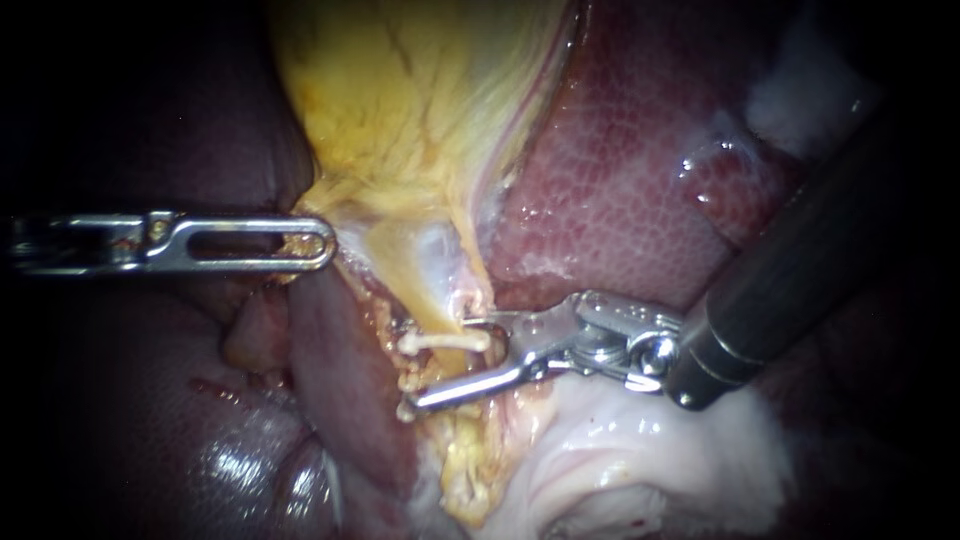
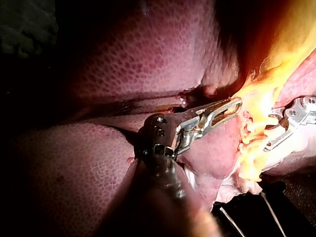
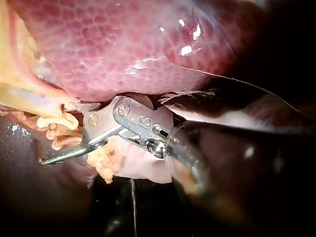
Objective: Going back third clip left tube
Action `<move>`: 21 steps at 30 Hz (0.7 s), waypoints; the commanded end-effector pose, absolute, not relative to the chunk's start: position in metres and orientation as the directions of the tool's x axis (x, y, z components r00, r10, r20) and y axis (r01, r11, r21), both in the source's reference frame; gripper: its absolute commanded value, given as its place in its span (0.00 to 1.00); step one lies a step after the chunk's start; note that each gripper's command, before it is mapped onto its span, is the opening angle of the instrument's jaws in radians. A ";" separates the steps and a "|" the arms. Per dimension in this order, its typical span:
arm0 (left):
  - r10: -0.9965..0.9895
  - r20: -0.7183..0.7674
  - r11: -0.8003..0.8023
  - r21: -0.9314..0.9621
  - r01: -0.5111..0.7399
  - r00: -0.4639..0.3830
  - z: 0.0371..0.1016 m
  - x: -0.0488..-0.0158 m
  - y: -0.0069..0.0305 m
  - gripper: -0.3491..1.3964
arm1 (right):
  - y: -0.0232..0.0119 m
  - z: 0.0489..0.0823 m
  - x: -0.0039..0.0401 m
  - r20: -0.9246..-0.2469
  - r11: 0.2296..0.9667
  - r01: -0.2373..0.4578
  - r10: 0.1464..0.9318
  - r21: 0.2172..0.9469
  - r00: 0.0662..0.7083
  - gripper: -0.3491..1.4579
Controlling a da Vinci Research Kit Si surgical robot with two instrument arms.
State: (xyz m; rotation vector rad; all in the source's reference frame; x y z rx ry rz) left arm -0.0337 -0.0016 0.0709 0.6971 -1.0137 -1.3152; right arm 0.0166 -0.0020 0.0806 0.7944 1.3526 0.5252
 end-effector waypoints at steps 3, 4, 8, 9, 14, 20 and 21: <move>-0.979 0.201 0.161 0.882 0.443 -0.044 0.0709 -0.0337 -0.0016 0.00 | -0.0013 0.0808 0.0161 -0.662 0.659 0.080 0.732 0.748 0.163 0.52; -0.979 0.201 0.161 0.882 0.443 -0.044 0.0709 -0.0337 -0.0016 0.00 | -0.0013 0.0808 0.0161 -0.661 0.660 0.072 0.731 0.748 0.167 0.52; -0.979 0.201 0.161 0.882 0.443 -0.044 0.0710 -0.0337 -0.0016 0.00 | -0.0020 0.0802 0.0164 -0.660 0.653 0.105 0.729 0.750 0.180 0.52; -0.979 0.201 0.161 0.882 0.443 -0.044 0.0710 -0.0337 -0.0016 0.00 | -0.0022 0.0799 0.0167 -0.661 0.651 0.117 0.730 0.750 0.177 0.52; -0.979 0.201 0.161 0.882 0.443 -0.044 0.0710 -0.0337 -0.0015 0.00 | -0.0023 0.0795 0.0175 -0.661 0.654 0.105 0.731 0.749 0.171 0.52; -0.979 0.201 0.161 0.882 0.443 -0.044 0.0709 -0.0337 -0.0016 0.00 | -0.0016 0.0809 0.0160 -0.665 0.668 0.061 0.720 0.742 0.197 0.52; -0.979 0.201 0.161 0.882 0.443 -0.044 0.0709 -0.0337 -0.0016 0.00 | -0.0016 0.0810 0.0158 -0.665 0.668 0.060 0.720 0.742 0.197 0.52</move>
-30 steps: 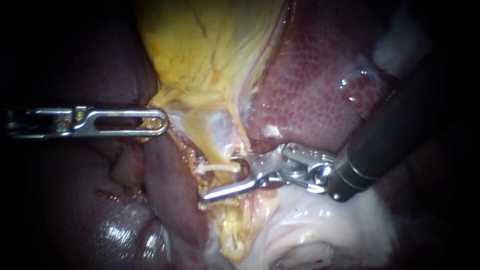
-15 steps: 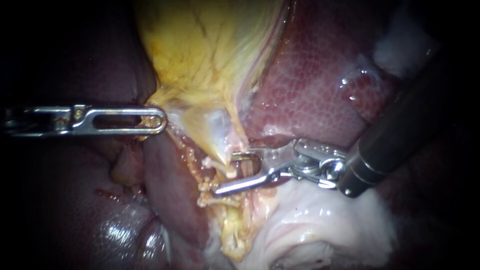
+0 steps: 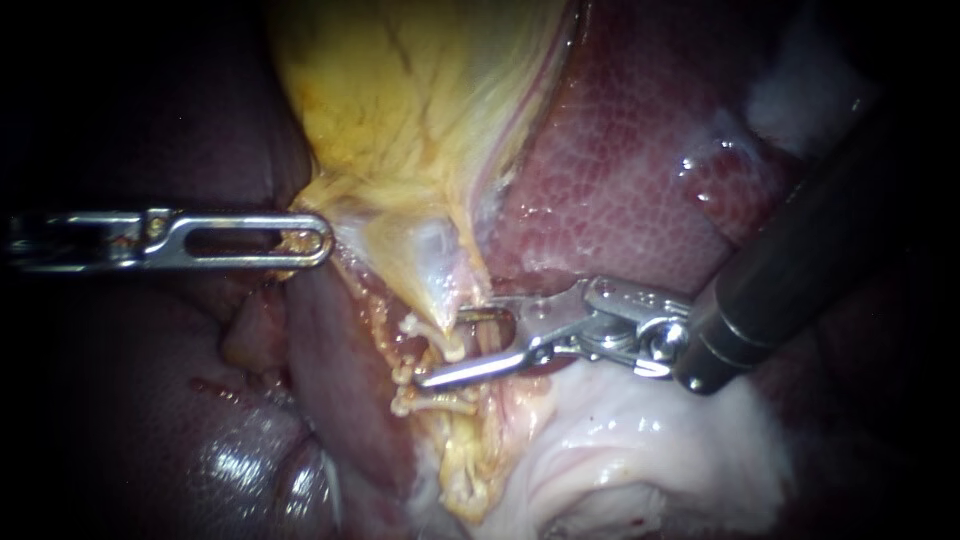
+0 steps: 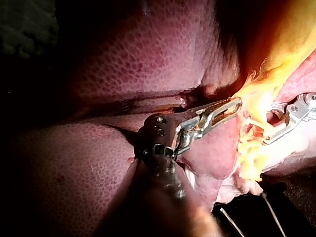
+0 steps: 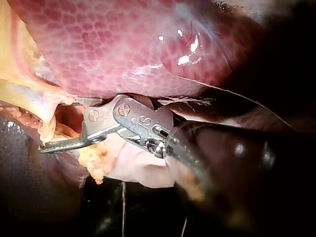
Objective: Going back third clip left tube
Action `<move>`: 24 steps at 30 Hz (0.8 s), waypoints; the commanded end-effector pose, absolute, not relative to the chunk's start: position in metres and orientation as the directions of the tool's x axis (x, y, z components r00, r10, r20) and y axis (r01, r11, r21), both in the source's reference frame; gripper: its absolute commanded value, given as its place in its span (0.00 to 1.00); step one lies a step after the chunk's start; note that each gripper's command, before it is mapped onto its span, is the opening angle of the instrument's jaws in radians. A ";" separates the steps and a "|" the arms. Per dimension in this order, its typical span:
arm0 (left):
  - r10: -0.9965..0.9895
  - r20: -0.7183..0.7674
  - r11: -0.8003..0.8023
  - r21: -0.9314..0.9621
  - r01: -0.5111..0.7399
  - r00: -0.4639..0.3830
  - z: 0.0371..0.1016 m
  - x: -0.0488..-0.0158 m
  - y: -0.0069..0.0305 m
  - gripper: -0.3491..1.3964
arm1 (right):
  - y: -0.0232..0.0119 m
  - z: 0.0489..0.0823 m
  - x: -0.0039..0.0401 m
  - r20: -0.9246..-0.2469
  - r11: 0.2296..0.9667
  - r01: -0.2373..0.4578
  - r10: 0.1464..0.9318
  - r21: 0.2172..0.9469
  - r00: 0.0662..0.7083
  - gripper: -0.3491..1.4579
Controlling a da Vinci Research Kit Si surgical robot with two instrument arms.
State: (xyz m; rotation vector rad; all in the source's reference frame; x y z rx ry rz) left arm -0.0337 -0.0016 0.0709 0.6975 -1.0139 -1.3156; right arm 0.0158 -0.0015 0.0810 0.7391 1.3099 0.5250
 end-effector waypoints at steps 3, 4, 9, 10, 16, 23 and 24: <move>-0.979 0.201 0.161 0.882 0.443 -0.044 0.0710 -0.0337 -0.0016 0.00 | -0.0016 0.0810 0.0151 -0.665 0.668 0.063 0.720 0.742 0.198 0.52; -0.979 0.201 0.161 0.882 0.443 -0.044 0.0710 -0.0337 -0.0016 0.00 | -0.0017 0.0808 0.0148 -0.665 0.668 0.065 0.719 0.741 0.202 0.52; -0.979 0.201 0.161 0.882 0.443 -0.044 0.0710 -0.0336 -0.0015 0.00 | -0.0020 0.0799 0.0138 -0.664 0.665 0.074 0.719 0.743 0.204 0.52; -0.979 0.201 0.161 0.882 0.443 -0.044 0.0710 -0.0336 -0.0015 0.00 | -0.0020 0.0797 0.0137 -0.664 0.664 0.078 0.719 0.744 0.205 0.52; -0.979 0.201 0.161 0.882 0.443 -0.044 0.0710 -0.0336 -0.0015 0.00 | -0.0022 0.0792 0.0133 -0.663 0.662 0.087 0.719 0.745 0.207 0.52; -0.979 0.201 0.161 0.882 0.443 -0.044 0.0710 -0.0336 -0.0016 0.00 | -0.0016 0.0774 0.0113 -0.666 0.660 0.106 0.716 0.744 0.208 0.52; -0.979 0.201 0.161 0.882 0.443 -0.044 0.0710 -0.0336 -0.0016 0.00 | -0.0014 0.0769 0.0109 -0.673 0.666 0.110 0.710 0.738 0.208 0.52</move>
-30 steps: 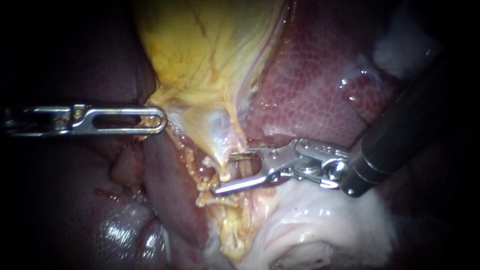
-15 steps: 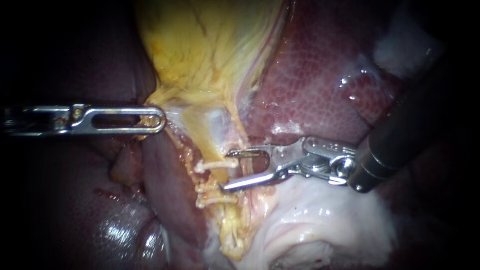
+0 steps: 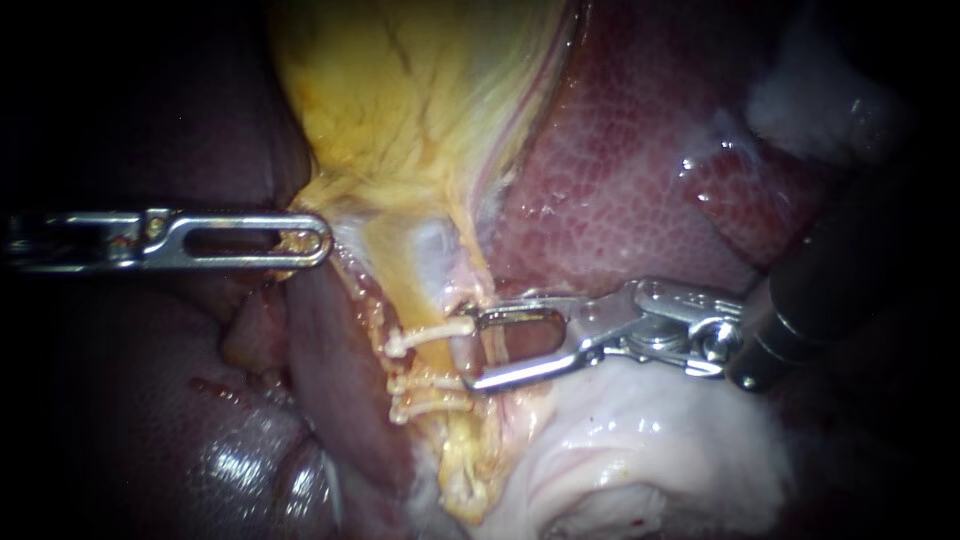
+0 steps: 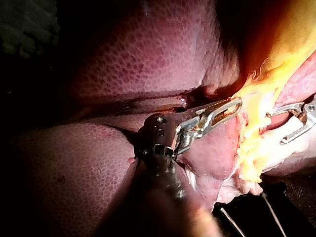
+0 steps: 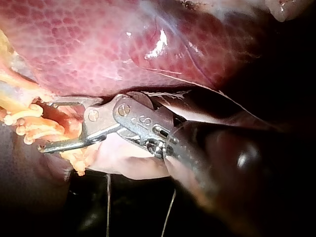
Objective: Going back third clip left tube
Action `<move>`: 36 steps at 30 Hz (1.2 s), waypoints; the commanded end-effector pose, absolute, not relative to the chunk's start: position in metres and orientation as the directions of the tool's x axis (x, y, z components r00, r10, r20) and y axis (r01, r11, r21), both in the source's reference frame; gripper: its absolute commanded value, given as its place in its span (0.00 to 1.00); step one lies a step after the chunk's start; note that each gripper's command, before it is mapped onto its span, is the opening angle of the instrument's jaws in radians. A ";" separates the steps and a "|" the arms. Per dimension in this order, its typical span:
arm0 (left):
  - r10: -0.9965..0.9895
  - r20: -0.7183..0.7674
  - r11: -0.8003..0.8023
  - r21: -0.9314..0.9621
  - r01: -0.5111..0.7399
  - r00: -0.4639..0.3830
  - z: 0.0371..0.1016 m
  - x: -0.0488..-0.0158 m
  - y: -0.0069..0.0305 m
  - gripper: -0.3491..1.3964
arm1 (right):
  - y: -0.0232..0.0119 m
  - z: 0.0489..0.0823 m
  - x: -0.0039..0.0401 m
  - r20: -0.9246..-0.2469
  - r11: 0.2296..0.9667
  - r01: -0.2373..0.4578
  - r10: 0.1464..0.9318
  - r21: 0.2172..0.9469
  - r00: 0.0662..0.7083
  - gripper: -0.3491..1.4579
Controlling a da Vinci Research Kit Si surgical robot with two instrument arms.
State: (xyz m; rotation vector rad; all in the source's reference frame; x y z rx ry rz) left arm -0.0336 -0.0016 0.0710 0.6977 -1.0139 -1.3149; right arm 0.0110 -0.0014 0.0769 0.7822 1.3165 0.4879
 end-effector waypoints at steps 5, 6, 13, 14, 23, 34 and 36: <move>-0.979 0.201 0.161 0.882 0.443 -0.044 0.0711 -0.0337 -0.0016 0.00 | 0.0004 0.0738 0.0084 -0.711 0.705 0.113 0.674 0.700 0.202 0.52; -0.979 0.201 0.161 0.882 0.443 -0.044 0.0711 -0.0337 -0.0016 0.00 | 0.0009 0.0729 0.0078 -0.720 0.714 0.114 0.666 0.691 0.197 0.52; -0.978 0.203 0.162 0.881 0.444 -0.045 0.0713 -0.0338 -0.0017 0.00 | 0.0029 0.0694 0.0047 -0.760 0.759 0.094 0.623 0.644 0.184 0.52; -0.978 0.203 0.162 0.881 0.444 -0.045 0.0713 -0.0339 -0.0017 0.00 | 0.0031 0.0691 0.0043 -0.762 0.762 0.088 0.620 0.642 0.184 0.52; -0.977 0.211 0.170 0.878 0.447 -0.043 0.0728 -0.0353 -0.0027 0.00 | 0.0032 0.0676 0.0029 -0.772 0.770 0.103 0.607 0.630 0.189 0.52; -0.979 0.202 0.181 0.876 0.447 0.001 0.0770 -0.0402 -0.0049 0.00 | 0.0027 0.0668 0.0030 -0.771 0.764 0.123 0.608 0.633 0.189 0.52; -0.979 0.202 0.182 0.877 0.446 0.002 0.0772 -0.0408 -0.0049 0.00 | 0.0026 0.0667 0.0030 -0.771 0.764 0.123 0.608 0.633 0.189 0.52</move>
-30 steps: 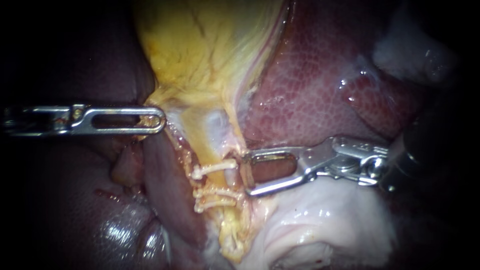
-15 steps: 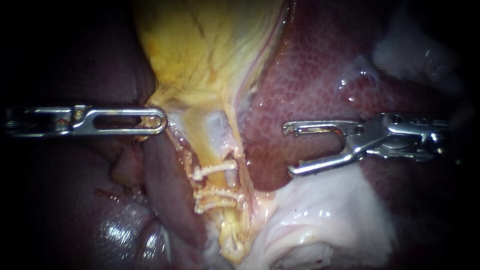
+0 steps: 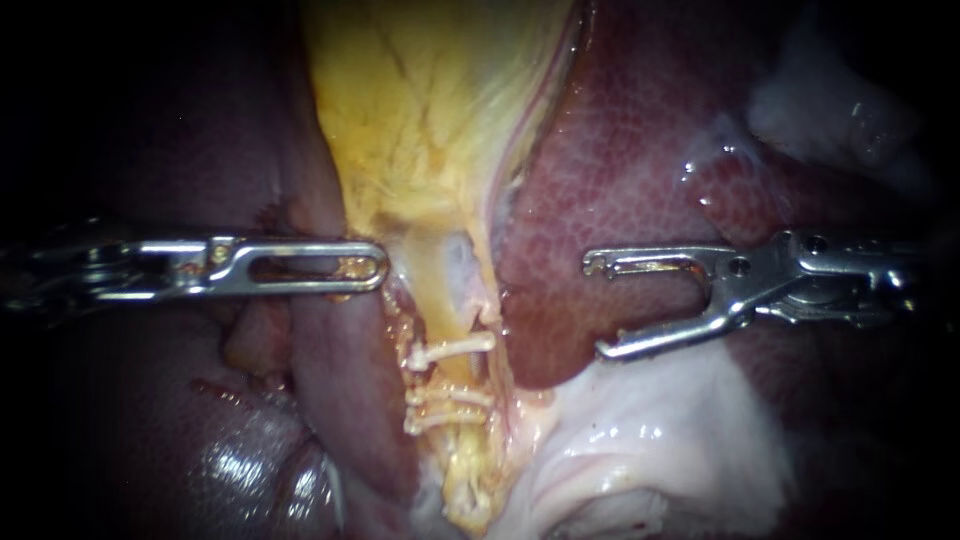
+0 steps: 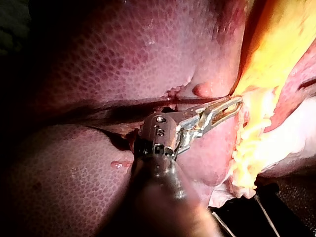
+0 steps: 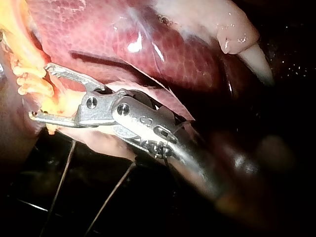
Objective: Going back third clip left tube
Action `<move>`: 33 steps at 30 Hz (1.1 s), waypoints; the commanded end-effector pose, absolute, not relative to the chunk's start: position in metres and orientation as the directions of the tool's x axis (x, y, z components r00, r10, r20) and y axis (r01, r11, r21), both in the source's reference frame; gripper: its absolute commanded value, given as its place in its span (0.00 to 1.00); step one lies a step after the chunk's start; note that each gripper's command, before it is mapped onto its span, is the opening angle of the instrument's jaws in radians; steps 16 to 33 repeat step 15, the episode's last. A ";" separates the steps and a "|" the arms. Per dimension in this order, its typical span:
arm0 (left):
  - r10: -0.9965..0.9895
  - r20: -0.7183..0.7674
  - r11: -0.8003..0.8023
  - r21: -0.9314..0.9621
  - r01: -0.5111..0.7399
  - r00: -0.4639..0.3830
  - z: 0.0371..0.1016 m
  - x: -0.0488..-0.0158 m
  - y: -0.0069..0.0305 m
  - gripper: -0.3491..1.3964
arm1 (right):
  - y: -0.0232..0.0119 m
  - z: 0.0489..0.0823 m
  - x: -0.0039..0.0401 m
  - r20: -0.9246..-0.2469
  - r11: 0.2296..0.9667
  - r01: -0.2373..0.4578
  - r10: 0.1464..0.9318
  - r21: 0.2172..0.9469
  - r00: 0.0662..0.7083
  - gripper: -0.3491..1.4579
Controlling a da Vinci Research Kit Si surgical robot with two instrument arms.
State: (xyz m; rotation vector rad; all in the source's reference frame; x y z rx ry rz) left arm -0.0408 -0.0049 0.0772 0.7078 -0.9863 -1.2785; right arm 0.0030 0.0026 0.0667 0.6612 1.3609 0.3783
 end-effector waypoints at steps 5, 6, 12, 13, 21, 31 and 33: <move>-0.980 0.201 0.182 0.879 0.442 0.005 0.0773 -0.0416 -0.0047 0.00 | 0.0025 0.0665 0.0030 -0.770 0.763 0.126 0.609 0.634 0.189 0.52; -0.980 0.201 0.182 0.879 0.441 0.005 0.0773 -0.0416 -0.0048 0.00 | 0.0025 0.0665 0.0030 -0.770 0.763 0.126 0.609 0.634 0.189 0.52; -0.980 0.201 0.183 0.879 0.441 0.006 0.0773 -0.0414 -0.0048 0.00 | 0.0025 0.0664 0.0031 -0.770 0.763 0.126 0.609 0.634 0.188 0.52; -0.980 0.201 0.183 0.879 0.441 0.006 0.0773 -0.0414 -0.0047 0.00 | 0.0026 0.0664 0.0031 -0.770 0.763 0.126 0.610 0.634 0.188 0.52; -0.980 0.200 0.183 0.879 0.441 0.006 0.0773 -0.0414 -0.0047 0.00 | 0.0026 0.0662 0.0031 -0.769 0.762 0.126 0.610 0.635 0.188 0.52; -0.980 0.200 0.183 0.879 0.441 0.006 0.0773 -0.0414 -0.0047 0.00 | 0.0026 0.0662 0.0031 -0.769 0.762 0.126 0.610 0.635 0.188 0.52; -0.980 0.200 0.183 0.879 0.441 0.006 0.0773 -0.0414 -0.0047 0.00 | 0.0026 0.0662 0.0031 -0.769 0.762 0.126 0.610 0.635 0.188 0.52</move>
